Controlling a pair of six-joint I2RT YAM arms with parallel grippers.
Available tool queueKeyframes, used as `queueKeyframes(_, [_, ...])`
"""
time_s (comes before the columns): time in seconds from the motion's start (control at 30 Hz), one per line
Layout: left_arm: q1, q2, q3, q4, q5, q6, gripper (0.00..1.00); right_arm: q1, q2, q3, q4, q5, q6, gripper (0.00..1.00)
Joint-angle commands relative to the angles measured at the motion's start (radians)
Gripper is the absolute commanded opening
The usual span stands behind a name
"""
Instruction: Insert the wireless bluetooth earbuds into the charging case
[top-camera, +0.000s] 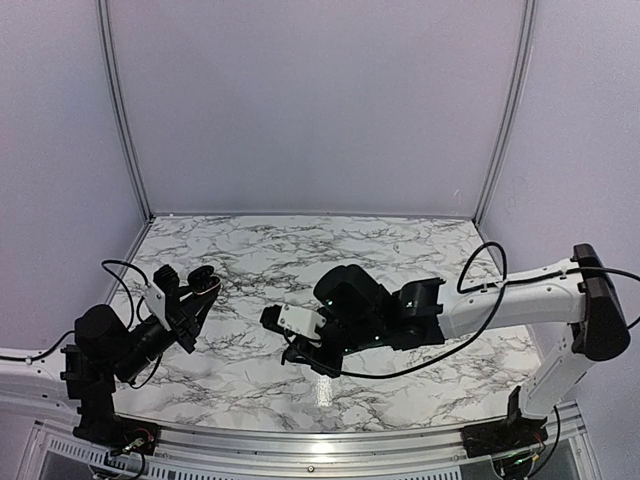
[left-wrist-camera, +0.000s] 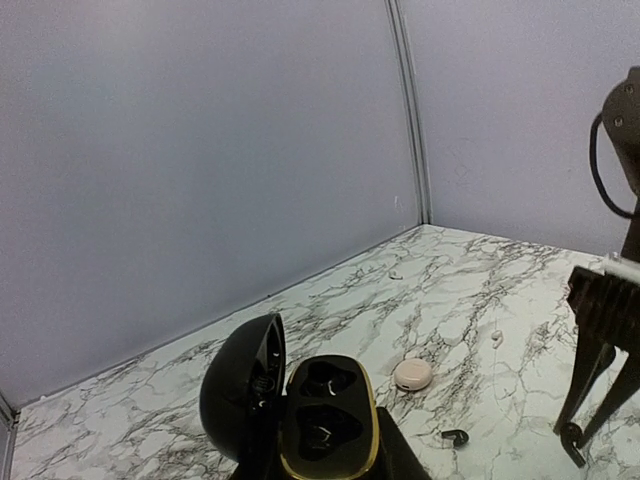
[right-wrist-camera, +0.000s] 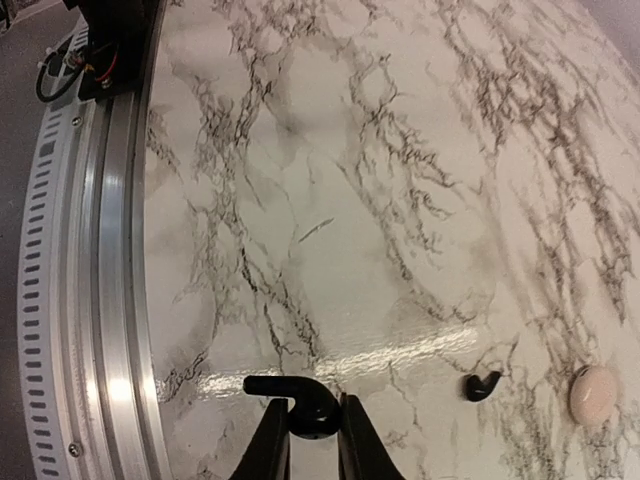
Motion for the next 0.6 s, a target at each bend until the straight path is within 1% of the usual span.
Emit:
queueKeyframes(0.0, [0.006,0.035,0.037,0.018,0.117,-0.025,0.0,0.013,-0.085,0.053,0.097,0.182,-0.083,0.1])
queueKeyframes(0.1, [0.006,0.067,0.054,0.022,0.149,-0.03,0.0,0.013,-0.125,0.073,0.17,0.26,-0.117,0.1])
queueKeyframes(0.27, [0.006,0.102,0.071,0.038,0.2,-0.032,0.0,0.026,-0.165,0.102,0.248,0.314,-0.146,0.11])
queueKeyframes(0.37, [0.006,0.114,0.072,0.046,0.25,-0.045,0.0,0.053,-0.171,0.114,0.259,0.357,-0.18,0.11])
queueKeyframes(0.43, [0.006,0.122,0.074,0.048,0.291,-0.053,0.0,0.087,-0.164,0.126,0.296,0.407,-0.22,0.11])
queueKeyframes(0.57, [0.006,0.139,0.087,0.048,0.362,-0.059,0.0,0.144,-0.137,0.149,0.315,0.496,-0.304,0.11])
